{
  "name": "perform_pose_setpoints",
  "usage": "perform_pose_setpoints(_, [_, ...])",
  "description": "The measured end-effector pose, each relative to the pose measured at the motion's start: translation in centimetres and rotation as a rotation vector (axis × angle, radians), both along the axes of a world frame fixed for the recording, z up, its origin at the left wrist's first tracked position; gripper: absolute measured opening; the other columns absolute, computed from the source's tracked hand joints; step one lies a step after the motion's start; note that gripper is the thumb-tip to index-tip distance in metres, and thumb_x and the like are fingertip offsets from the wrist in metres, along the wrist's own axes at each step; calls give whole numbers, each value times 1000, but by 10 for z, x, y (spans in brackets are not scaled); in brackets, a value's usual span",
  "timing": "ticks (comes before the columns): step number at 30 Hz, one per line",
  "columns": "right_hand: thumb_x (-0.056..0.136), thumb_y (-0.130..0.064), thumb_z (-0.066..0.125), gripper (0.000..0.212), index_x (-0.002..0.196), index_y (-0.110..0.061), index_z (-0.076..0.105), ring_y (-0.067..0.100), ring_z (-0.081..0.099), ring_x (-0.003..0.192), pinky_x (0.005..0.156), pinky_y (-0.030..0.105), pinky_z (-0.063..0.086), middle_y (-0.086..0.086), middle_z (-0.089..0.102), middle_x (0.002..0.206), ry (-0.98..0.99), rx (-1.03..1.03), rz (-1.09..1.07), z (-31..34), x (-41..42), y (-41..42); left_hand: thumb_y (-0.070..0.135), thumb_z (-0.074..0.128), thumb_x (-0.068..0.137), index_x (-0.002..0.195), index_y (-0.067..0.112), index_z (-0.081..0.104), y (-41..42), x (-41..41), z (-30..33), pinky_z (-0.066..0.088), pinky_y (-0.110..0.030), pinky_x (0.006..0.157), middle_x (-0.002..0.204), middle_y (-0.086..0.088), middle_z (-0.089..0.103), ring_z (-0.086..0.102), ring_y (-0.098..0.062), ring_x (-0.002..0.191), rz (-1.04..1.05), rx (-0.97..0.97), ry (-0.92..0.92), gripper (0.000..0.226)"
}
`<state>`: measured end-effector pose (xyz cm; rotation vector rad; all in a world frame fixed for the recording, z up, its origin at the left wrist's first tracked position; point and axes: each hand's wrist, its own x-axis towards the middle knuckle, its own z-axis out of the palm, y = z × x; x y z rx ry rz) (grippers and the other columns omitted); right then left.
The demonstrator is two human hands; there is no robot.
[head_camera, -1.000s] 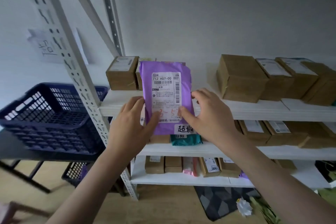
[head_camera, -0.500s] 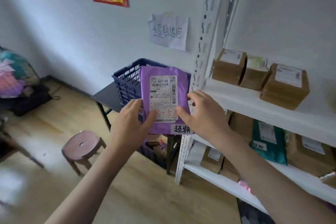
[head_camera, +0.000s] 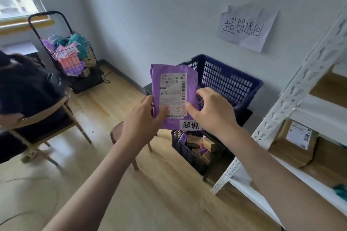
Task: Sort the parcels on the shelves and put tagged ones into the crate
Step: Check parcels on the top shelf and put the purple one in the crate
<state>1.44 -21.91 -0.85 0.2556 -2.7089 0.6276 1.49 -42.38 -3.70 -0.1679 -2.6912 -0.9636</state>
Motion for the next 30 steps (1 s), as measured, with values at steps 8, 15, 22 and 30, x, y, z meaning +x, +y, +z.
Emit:
perform_pose_setpoints(8, [90, -53, 62, 35, 103, -20, 60, 11, 57, 81, 65, 31, 55, -7, 56, 96, -5, 13, -46, -14, -106, 9, 48, 53, 96, 118, 25, 60, 10, -112, -8, 46, -16, 63, 108, 14, 59, 57, -6, 89, -54, -13, 41, 33])
perform_pose_setpoints(15, [90, -55, 60, 33, 99, -24, 59, 10, 56, 79, 66, 33, 55, -10, 55, 94, -40, -12, -129, -17, -225, 38, 53, 52, 95, 117, 30, 57, 44, -246, -4, 45, -14, 57, 101, 18, 57, 57, -2, 82, -115, -12, -4, 32])
perform_pose_setpoints(22, [90, -54, 61, 35, 103, -22, 63, 12, 59, 81, 67, 34, 55, -8, 59, 98, -75, -43, -213, -18, -322, 70, 53, 52, 95, 119, 28, 57, 77, -363, -2, 41, -15, 56, 104, 19, 55, 58, -5, 85, -186, -31, -29, 35])
perform_pose_setpoints(30, [90, -50, 63, 31, 100, -21, 64, 13, 58, 80, 66, 33, 53, -7, 58, 94, -117, -73, -344, -45, -394, 102, 56, 53, 94, 115, 28, 56, 114, -465, -37, 47, -17, 59, 104, 16, 59, 60, -4, 84, -362, -66, -100, 35])
